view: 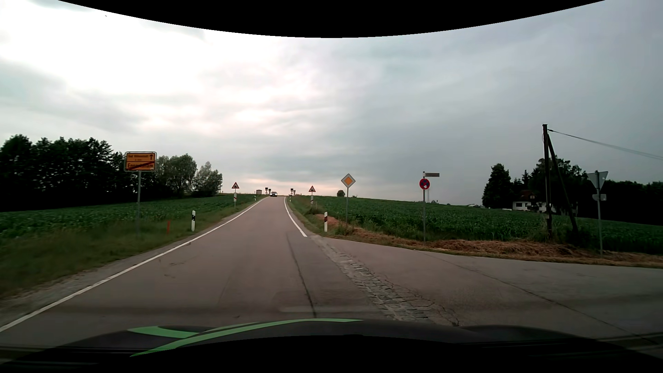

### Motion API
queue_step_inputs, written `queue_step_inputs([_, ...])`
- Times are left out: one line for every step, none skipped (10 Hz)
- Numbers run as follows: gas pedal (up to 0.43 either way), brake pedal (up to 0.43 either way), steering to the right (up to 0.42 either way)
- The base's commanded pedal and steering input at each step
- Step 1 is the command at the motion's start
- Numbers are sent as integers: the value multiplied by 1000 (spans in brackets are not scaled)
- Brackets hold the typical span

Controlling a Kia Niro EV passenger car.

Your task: Follow the waypoints while adhering to traffic rules and regulations

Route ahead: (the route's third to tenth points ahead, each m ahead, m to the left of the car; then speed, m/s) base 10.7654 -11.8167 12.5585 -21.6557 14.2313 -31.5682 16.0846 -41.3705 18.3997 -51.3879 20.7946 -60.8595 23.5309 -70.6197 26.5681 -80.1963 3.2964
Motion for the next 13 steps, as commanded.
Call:
queue_step_inputs([0,49,321])
queue_step_inputs([0,6,330])
queue_step_inputs([0,0,340])
queue_step_inputs([0,0,358])
queue_step_inputs([0,0,373])
queue_step_inputs([0,0,393])
queue_step_inputs([0,0,410])
queue_step_inputs([0,0,425])
queue_step_inputs([0,0,436])
queue_step_inputs([0,0,446])
queue_step_inputs([0,0,459])
queue_step_inputs([0,0,467])
queue_step_inputs([20,0,476])
